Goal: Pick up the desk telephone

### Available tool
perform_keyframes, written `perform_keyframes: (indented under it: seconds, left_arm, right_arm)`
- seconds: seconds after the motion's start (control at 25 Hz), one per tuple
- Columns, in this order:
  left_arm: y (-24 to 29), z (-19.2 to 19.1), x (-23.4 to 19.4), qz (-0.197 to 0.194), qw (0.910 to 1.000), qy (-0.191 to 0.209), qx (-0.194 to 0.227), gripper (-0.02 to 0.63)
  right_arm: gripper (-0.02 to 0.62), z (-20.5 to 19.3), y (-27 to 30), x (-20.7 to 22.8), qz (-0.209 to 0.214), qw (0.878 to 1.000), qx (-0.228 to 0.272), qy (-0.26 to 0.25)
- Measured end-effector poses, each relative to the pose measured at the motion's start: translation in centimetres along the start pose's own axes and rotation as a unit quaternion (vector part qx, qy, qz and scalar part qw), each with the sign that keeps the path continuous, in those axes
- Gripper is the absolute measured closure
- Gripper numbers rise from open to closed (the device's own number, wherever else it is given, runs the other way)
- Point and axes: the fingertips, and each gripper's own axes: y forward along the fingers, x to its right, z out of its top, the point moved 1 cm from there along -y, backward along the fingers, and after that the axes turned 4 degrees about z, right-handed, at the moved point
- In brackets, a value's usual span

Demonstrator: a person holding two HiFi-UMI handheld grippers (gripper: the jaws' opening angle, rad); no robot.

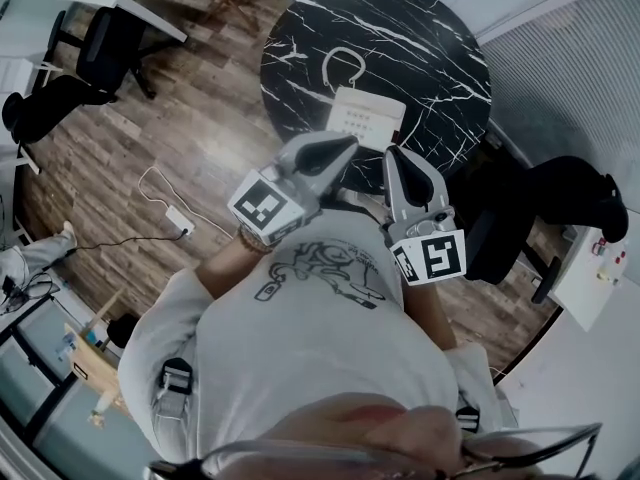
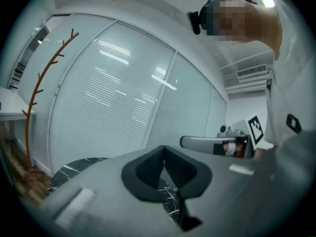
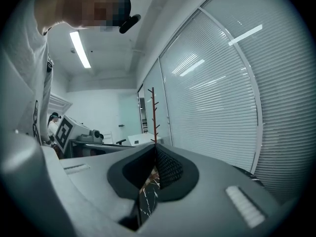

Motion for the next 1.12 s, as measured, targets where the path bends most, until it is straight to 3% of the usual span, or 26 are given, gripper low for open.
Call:
perform_keyframes:
  seconds: [0.28, 0.44, 1.12]
  left_arm:
    - [2.0, -2.8, -1.9, 0.009, 0.9991, -0.014, -0.039, 0.574]
    - [3.7, -4.5, -3.3, 0.006, 0.9983, -0.023, -0.053, 0.503]
    - [8.8, -16.8, -11.3, 0.047, 0.9842, -0.094, -0.142, 0.37]
  right_arm:
    - [0.542, -2.4, 0.6, 3.0, -0.01, 0.999, -0.031, 0.012]
    - [0.485, -4.1, 1.3, 4.9, -0.013, 0.999, -0.043, 0.022]
    - [0.365, -17.9, 5.1, 13.1, -0.048, 0.986, -0.136, 0.08]
